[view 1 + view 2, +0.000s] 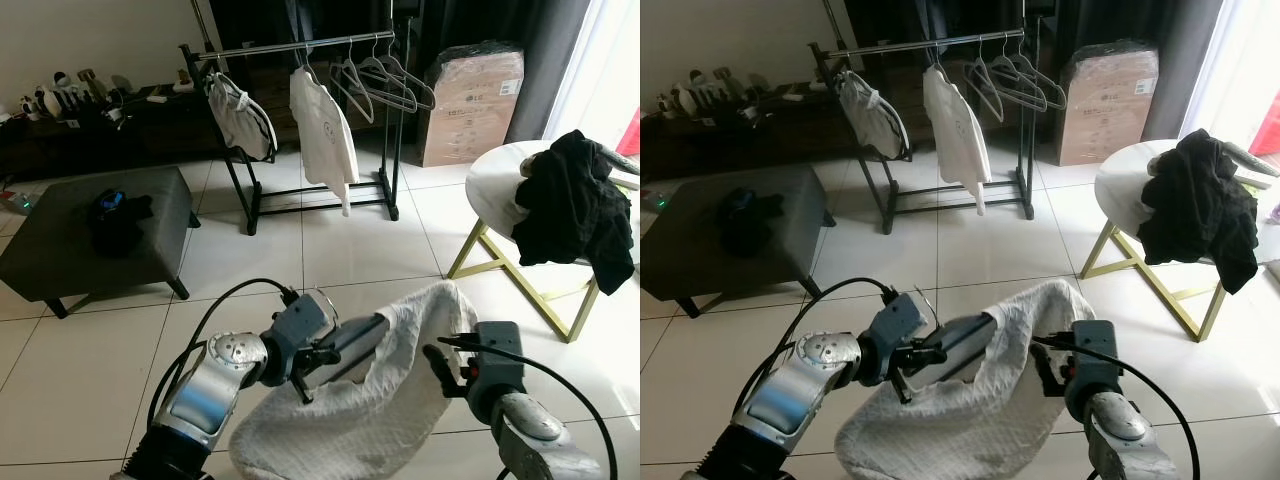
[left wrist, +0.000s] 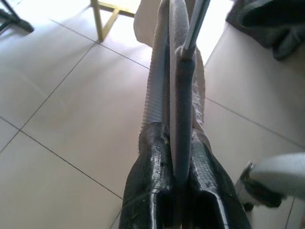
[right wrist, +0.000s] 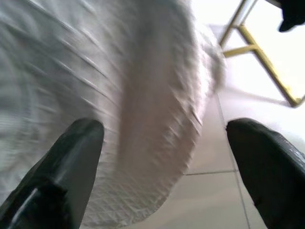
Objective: Hang hanger
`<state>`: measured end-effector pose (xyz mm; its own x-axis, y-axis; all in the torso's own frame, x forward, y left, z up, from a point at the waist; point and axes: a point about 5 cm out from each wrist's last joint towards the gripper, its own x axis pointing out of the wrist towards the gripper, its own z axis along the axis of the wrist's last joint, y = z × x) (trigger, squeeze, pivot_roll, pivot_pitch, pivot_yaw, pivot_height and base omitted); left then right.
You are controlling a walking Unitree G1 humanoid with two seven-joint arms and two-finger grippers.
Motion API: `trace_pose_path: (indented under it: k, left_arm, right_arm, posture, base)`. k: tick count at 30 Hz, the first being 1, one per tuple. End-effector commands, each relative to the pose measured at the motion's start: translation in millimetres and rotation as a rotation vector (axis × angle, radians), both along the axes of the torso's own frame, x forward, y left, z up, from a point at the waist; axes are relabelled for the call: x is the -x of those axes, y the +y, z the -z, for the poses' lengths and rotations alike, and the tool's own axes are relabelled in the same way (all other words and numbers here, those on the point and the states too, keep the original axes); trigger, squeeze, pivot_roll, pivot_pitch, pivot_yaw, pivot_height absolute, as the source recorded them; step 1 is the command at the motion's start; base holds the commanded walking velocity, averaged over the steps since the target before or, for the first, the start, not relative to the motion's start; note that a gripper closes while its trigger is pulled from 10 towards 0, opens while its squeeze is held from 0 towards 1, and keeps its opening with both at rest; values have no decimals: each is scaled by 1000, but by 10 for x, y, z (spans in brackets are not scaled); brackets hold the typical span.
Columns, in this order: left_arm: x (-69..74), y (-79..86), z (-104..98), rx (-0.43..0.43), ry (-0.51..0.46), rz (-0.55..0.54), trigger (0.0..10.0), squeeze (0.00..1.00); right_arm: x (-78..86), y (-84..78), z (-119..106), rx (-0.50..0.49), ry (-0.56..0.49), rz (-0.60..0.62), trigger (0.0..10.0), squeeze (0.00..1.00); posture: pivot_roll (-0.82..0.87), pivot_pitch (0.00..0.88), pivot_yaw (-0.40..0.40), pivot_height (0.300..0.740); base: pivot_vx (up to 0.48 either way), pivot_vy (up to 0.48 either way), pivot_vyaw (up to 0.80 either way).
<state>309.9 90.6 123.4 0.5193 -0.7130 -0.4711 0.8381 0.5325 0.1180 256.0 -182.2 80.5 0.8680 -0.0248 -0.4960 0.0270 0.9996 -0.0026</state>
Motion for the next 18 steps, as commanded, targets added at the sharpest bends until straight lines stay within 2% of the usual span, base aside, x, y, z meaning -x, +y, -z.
trace_pose_path:
  k: [1, 5, 6, 7, 9, 11, 12, 13, 14, 18]
  left_arm:
    - [-58, 5, -72, 27, -5, -22, 10000, 0]
    - [-70, -68, -111, 48, 10, 3, 10000, 0]
    - [-69, -75, -114, 49, 11, 8, 10000, 0]
    - [-67, -82, -113, 50, 17, 14, 10000, 0]
    - [-58, -128, -125, 91, 67, 31, 10000, 0]
    - [-51, -148, -137, 110, 82, 39, 10000, 0]
    - [-35, -177, -153, 128, 97, 58, 10000, 0]
    - [-24, -195, -162, 136, 104, 72, 10000, 0]
    - [-9, -222, -174, 150, 120, 89, 10000, 0]
    - [15, -254, -191, 174, 144, 117, 10000, 0]
  right_arm:
    - [15, 19, -17, -4, 13, 27, 10000, 0]
    - [-3, 74, -34, -64, 19, 48, 10000, 0]
    - [-7, 83, -42, -70, 17, 47, 10000, 922]
    - [-10, 107, -60, -88, 13, 43, 10000, 1000]
    - [-24, 221, -137, -162, -8, 14, 10000, 1000]
    - [-27, 254, -155, -186, -18, -2, 10000, 1000]
    - [-20, 305, -180, -204, -29, -37, 10000, 949]
    - [-16, 331, -193, -205, -35, -54, 10000, 812]
    - [-11, 377, -214, -219, -38, -75, 10000, 0]
    - [9, 484, -277, -250, -38, -158, 10000, 0]
  posture:
    - [-145, 77, 115, 740]
    - [-149, 76, 119, 740]
    - [-150, 77, 120, 740]
    - [-151, 78, 121, 740]
    - [-159, 79, 126, 740]
    - [-160, 79, 128, 740]
    - [-161, 78, 130, 740]
    - [-161, 78, 130, 740]
    - [-160, 78, 130, 740]
    - [-162, 78, 132, 740]
  base:
    - [0, 0, 0]
    - [0, 0, 0]
    - [0, 0, 0]
    - [0, 0, 0]
    - [0, 0, 0]
    - [0, 0, 0]
    - [0, 0, 0]
    - [0, 0, 0]
    - [0, 0, 0]
    - [0, 0, 0]
